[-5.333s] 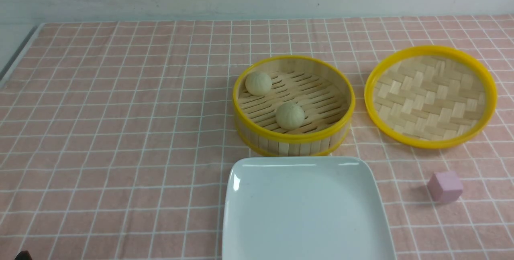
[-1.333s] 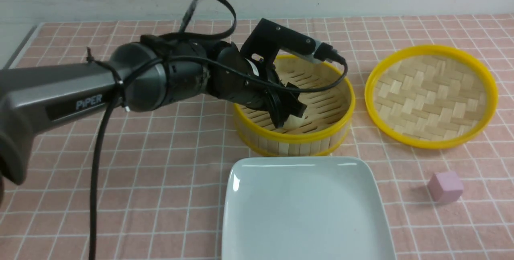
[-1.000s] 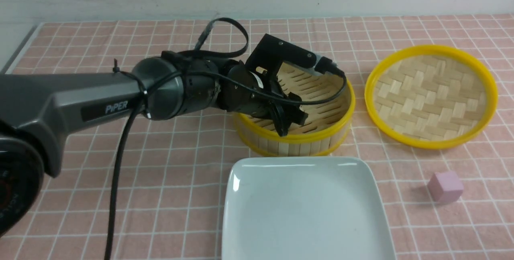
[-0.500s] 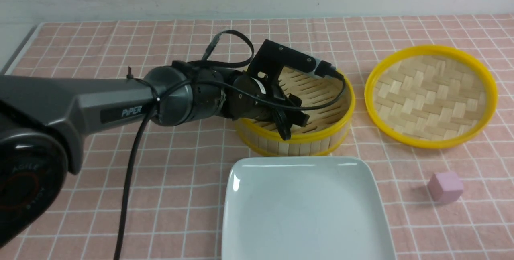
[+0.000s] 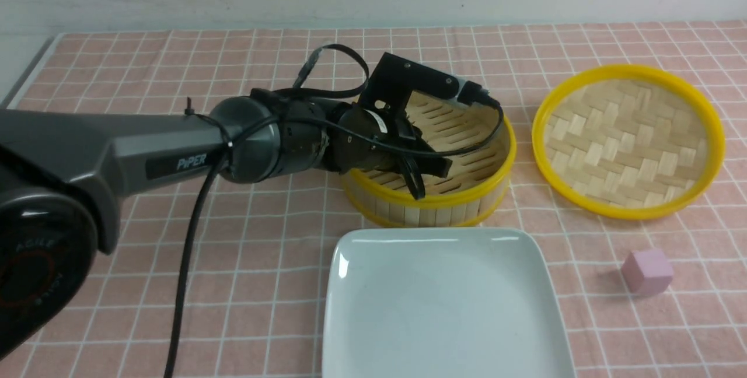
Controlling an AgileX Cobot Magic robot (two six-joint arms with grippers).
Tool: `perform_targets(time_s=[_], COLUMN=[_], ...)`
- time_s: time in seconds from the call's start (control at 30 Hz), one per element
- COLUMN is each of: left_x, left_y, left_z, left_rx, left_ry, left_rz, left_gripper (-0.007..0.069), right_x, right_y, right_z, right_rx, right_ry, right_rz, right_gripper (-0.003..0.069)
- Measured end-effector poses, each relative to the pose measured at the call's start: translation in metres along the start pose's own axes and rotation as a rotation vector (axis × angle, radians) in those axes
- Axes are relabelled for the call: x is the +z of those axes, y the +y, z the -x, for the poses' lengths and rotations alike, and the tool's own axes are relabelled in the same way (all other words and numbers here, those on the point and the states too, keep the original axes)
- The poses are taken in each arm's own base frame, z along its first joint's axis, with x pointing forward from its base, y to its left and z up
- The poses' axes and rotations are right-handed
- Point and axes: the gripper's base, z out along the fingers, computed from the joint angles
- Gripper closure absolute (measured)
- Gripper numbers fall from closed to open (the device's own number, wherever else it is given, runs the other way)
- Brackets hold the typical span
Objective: Put the steamed buns into the plate on the pink tablecloth.
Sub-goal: 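Reach into the bamboo steamer and grasp a bun with the left gripper, then carry the bun from the bamboo steamer to the plate with the left gripper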
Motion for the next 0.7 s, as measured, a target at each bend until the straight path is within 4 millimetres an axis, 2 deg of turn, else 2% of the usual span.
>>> perform_targets(time_s=[0.03,0.17,0.2,0.23,0.27,0.37,0.5,0.7], left_x=[0.0,-0.039,-0.06,-0.063,-0.082,-0.116,-0.139,-0.143], left_y=[0.0,-0.001,-0.001,-0.001,-0.002,-0.003,-0.006,-0.016], left_z=[0.0,0.03,0.045,0.047,0.057,0.071,0.072,0.052], left_rx=[0.0,0.002,0.004,0.004,0.005,0.009,0.013,-0.023], left_ry=[0.0,-0.07,-0.112,-0.12,-0.146,-0.168,-0.109,0.118], left_rz=[0.0,-0.007,-0.009,-0.009,-0.013,-0.024,-0.046,-0.163], left_gripper=[0.0598,0.0598,0.0598,0.0598,0.0598,0.0598,0.0598,0.0598], right_x=[0.0,0.0,0.0,0.0,0.0,0.0,0.0,0.0], right_y=[0.0,0.0,0.0,0.0,0.0,0.0,0.0,0.0], right_z=[0.0,0.0,0.0,0.0,0.0,0.0,0.0,0.0], right_rx=[0.0,-0.002,-0.002,-0.002,-0.002,-0.002,-0.002,-0.002], right_ry=[0.0,0.0,0.0,0.0,0.0,0.0,0.0,0.0], right_rz=[0.0,-0.001,-0.001,-0.001,-0.001,-0.001,-0.001,-0.001], right_gripper=[0.0111,0.0111,0.0111,0.0111,0.0111,0.0111,0.0111,0.0111])
